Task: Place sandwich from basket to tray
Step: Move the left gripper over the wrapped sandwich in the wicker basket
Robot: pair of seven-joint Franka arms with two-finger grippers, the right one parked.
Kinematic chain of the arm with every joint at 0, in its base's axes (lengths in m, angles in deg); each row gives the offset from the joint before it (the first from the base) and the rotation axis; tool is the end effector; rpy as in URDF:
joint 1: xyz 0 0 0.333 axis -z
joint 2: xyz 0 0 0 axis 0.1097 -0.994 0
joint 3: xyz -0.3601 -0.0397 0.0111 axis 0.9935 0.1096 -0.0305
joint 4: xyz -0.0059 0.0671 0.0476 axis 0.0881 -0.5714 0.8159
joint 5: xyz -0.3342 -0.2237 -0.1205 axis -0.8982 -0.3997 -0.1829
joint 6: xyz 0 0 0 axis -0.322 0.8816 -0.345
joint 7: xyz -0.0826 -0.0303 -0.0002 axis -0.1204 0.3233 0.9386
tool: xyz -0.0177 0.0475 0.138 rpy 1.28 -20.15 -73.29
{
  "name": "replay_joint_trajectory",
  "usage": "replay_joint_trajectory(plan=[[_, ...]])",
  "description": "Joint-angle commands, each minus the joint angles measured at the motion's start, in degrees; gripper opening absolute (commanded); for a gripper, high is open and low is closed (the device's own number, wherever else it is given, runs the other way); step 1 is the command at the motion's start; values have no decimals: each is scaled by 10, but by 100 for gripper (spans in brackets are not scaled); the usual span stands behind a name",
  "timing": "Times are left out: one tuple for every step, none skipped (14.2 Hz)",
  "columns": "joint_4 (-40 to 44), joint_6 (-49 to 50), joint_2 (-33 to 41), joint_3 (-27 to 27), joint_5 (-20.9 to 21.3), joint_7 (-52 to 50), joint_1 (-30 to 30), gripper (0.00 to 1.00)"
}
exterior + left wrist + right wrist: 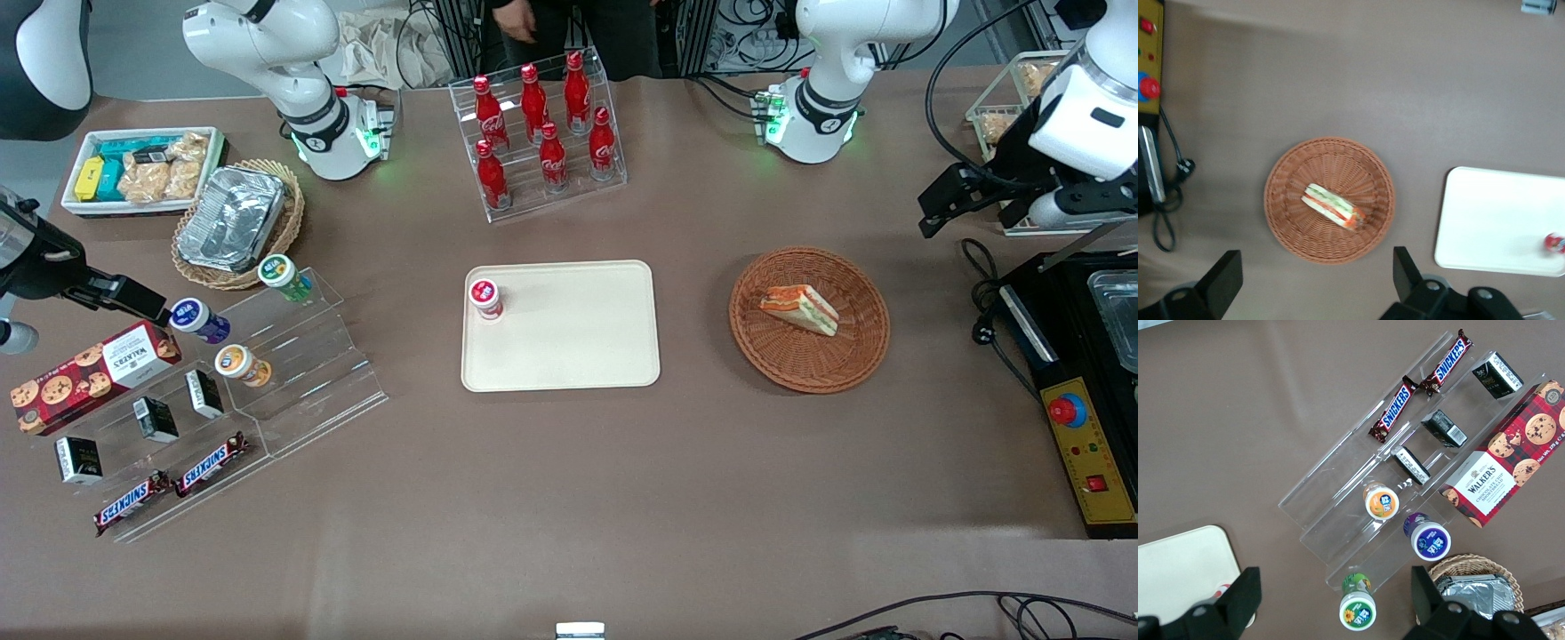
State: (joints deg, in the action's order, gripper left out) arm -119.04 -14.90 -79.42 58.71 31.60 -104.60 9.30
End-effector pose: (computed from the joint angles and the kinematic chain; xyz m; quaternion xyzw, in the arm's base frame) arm 0.5308 -0.0780 0.6567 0.9941 0.0945 0.0365 0.0378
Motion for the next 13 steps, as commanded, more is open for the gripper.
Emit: replay_joint_trajectory(plan=[[-6, -7, -5, 1, -16, -91, 0, 100], [-16, -8, -5, 1, -13, -128, 3, 100], [-24, -8, -5, 3, -11, -167, 4, 100], [-30, -9, -7, 3, -11, -205, 5, 100], [-35, -10, -8, 4, -12, -240, 8, 100], [-45, -20, -8, 4, -12, -275, 14, 100], [-64, -38, -7, 4, -12, -312, 18, 100], [-80, -61, -7, 4, -9, -351, 24, 100], [-94, -87, -8, 3, -5, -399, 38, 100], [-113, -108, -8, 3, 13, -432, 46, 100], [-135, -123, -8, 4, 17, -452, 47, 100], [-151, -138, -14, 5, 19, -459, 48, 100], [-161, -147, -26, 4, 20, -471, 54, 100]])
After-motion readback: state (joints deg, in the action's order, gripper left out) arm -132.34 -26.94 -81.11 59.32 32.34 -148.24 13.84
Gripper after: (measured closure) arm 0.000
